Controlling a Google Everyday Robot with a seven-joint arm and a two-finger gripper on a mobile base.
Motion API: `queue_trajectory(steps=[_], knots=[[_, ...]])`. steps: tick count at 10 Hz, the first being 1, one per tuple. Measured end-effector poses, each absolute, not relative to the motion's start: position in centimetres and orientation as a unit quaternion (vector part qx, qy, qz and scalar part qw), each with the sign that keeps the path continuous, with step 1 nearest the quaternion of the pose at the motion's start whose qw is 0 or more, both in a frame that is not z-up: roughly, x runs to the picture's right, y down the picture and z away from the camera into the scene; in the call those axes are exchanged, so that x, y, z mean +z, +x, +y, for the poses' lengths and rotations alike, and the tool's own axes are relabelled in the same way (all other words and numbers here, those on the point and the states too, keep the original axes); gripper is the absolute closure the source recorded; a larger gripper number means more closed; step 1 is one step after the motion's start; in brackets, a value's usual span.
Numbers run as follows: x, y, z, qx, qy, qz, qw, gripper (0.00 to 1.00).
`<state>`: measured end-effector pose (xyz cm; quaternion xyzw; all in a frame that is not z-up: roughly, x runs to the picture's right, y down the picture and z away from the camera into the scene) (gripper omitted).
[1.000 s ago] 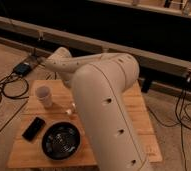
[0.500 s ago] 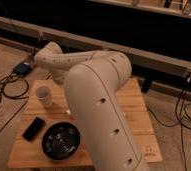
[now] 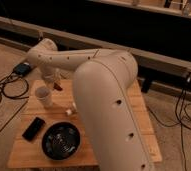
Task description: Place the pepper in the ceramic cup
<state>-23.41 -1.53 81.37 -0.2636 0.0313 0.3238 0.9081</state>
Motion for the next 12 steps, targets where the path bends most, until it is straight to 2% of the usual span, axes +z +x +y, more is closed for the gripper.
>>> queue_trajectory(steps=[3, 6, 12], knots=[[80.6, -25.4, -1.3, 0.3, -0.28, -0.055, 0.91, 1.0], [81.7, -26.1, -0.5, 0.289, -0.301, -0.11, 0.902, 1.0], [83.9, -30.8, -0.1, 0.233, -0.326, -0.15, 0.904, 1.0]])
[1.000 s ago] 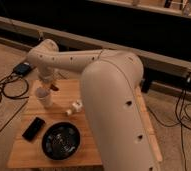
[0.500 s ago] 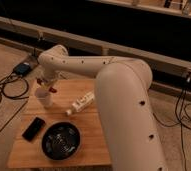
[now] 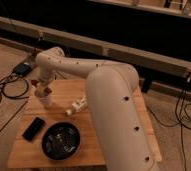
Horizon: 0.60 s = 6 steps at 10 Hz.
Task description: Place the pepper in the ceramic cup
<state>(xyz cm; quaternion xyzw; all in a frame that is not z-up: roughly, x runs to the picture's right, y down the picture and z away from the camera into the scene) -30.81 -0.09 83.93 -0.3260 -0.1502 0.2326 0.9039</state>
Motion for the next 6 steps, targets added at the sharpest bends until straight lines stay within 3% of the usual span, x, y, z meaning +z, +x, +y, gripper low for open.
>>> queue_trajectory(steps=[5, 6], knots=[[84.96, -32.02, -0.06, 0.215, -0.337, -0.156, 0.903, 0.99], [85.11, -31.8, -0.13, 0.217, -0.339, -0.159, 0.901, 0.94]])
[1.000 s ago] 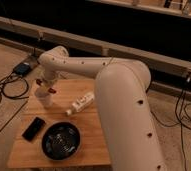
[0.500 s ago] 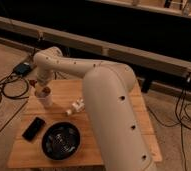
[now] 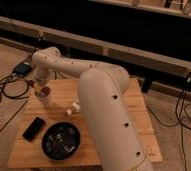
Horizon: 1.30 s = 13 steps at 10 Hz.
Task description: Place the pepper in the ceramic cup
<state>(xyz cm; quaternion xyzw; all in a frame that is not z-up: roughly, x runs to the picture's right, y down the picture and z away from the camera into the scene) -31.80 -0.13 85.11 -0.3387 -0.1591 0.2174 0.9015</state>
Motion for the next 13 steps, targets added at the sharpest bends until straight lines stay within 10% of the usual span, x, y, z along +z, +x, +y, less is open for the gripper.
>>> queue_trajectory(steps=[7, 13], knots=[[85.2, -30.1, 0.4, 0.239, -0.366, -0.19, 0.879, 0.23], [84.5, -30.7, 1.1, 0.225, -0.378, -0.209, 0.873, 0.2]])
